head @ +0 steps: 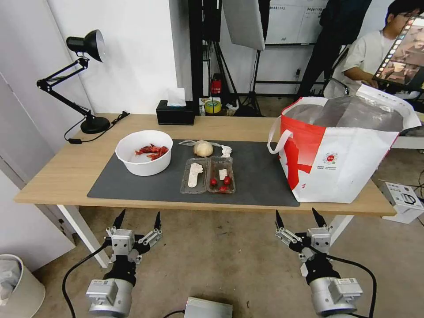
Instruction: Pick up the trash from the table and place it into the takeout bag.
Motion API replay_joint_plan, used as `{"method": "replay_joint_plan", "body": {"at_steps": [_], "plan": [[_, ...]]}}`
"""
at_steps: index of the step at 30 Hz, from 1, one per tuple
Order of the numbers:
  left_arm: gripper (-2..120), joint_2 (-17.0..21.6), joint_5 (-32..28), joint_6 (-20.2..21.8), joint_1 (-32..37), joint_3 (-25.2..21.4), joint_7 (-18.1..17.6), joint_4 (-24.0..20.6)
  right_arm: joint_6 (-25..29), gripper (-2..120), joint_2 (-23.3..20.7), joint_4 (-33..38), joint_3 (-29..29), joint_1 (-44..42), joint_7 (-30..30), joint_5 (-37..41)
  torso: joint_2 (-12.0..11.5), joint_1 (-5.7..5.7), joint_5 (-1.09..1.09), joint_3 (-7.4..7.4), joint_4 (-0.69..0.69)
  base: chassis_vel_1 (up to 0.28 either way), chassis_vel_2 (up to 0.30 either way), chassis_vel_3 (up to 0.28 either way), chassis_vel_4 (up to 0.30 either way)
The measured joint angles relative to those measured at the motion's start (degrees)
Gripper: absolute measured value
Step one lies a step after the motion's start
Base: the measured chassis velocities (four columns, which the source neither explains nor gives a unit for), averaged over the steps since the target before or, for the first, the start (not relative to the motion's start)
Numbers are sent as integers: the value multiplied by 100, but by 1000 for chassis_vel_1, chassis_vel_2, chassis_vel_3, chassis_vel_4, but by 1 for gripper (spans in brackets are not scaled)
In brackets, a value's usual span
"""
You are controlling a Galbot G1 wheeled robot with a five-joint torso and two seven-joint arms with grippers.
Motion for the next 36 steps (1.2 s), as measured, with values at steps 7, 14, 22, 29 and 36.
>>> {"method": "replay_joint_plan", "body": {"at_steps": [7,14,22,29,36], "plan": [[100,0,0,0,0,0,0,0,0,100,0,0,0,0,0,0,0,0,0,0,0,0,0,0,0],[100,0,0,0,0,0,0,0,0,100,0,0,0,0,0,0,0,0,0,0,0,0,0,0,0],[100,111,-286,228,-116,13,-161,-24,-443,100,-330,-2,70,202,34,351,0,0,0,0,1,0,0,0,0],[100,521,-1291,1108,-540,76,-733,-120,-1505,100,-1079,-12,239,671,146,1169,0,0,0,0,0,0,0,0,0],[100,937,-2319,2011,-970,140,-1323,-217,-2567,100,-1831,-24,410,1145,260,1985,0,0,1,0,0,0,0,0,0]]}}
